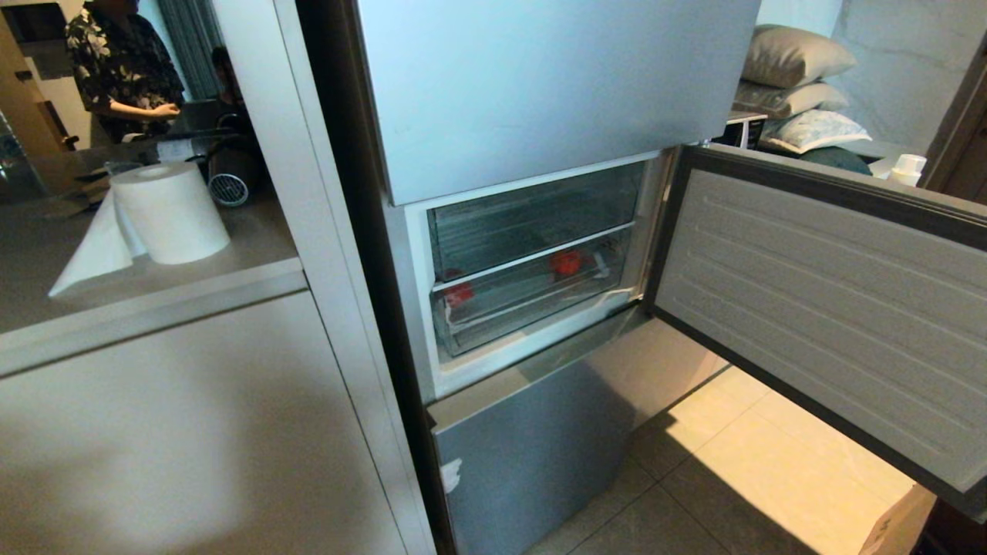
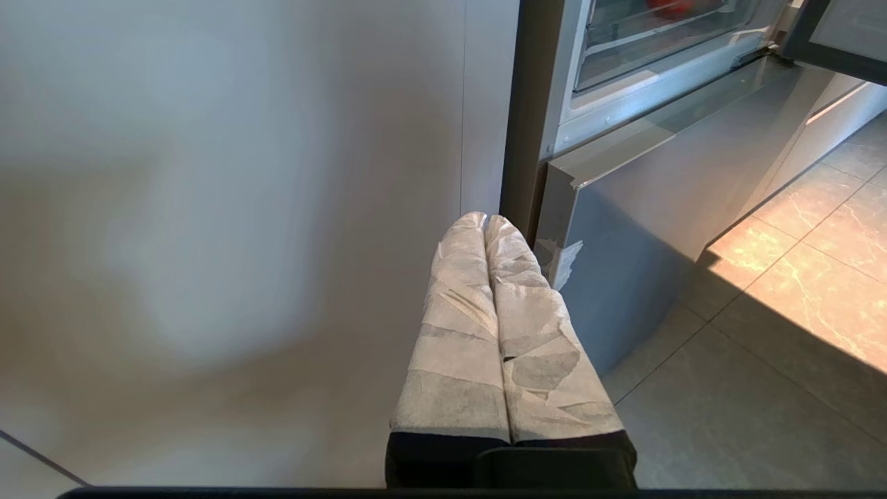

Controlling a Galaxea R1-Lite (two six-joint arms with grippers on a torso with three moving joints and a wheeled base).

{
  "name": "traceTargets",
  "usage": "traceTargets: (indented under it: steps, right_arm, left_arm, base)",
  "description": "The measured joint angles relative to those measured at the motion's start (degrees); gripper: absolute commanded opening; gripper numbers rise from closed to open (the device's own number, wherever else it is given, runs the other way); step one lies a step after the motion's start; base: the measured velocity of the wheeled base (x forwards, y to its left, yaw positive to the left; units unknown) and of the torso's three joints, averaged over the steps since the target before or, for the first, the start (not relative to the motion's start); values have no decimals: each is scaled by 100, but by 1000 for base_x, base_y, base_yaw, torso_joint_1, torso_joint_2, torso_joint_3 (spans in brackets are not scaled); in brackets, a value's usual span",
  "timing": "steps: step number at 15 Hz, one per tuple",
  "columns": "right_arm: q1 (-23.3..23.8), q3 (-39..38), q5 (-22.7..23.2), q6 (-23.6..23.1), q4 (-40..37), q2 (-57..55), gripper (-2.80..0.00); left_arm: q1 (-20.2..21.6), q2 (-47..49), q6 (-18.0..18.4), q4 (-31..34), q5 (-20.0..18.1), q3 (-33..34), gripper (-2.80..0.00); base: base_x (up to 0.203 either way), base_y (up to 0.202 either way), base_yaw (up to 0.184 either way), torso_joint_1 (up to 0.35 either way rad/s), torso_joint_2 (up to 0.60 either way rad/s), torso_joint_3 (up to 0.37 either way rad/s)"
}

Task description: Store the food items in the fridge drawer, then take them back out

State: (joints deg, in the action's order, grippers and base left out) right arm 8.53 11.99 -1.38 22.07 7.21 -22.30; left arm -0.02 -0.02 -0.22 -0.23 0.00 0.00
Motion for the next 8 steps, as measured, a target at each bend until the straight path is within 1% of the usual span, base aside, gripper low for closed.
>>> traceTargets:
  steps: [2, 3, 5, 6, 7, 8]
  right_arm:
    - [1030, 355, 96, 761, 734, -904, -280]
    - [1600, 483, 177, 1031, 1189, -1307, -280]
    - [2590, 806, 314, 1358, 1981, -1957, -280]
    - [2945, 986, 349, 1445, 2313, -2251, -280]
    - [3205, 1127, 369, 1487, 2641, -2505, -280]
    - [3357, 1227, 379, 1487, 2962, -2695, -280]
  left_arm:
    - [0, 0, 0, -1, 0, 0, -280]
    - [0, 0, -1, -1, 0, 0, -280]
    - [0, 0, 0, -1, 0, 0, -280]
    - [0, 0, -2, 1, 0, 0, -280]
    - [0, 0, -2, 1, 0, 0, -280]
    - [0, 0, -2, 1, 0, 0, -280]
  base:
    - [0, 0, 0, 0, 0, 0]
    - [0, 0, 0, 0, 0, 0]
    - [0, 0, 0, 0, 0, 0]
    - [0, 0, 0, 0, 0, 0]
    - [0, 0, 0, 0, 0, 0]
    - [0, 0, 0, 0, 0, 0]
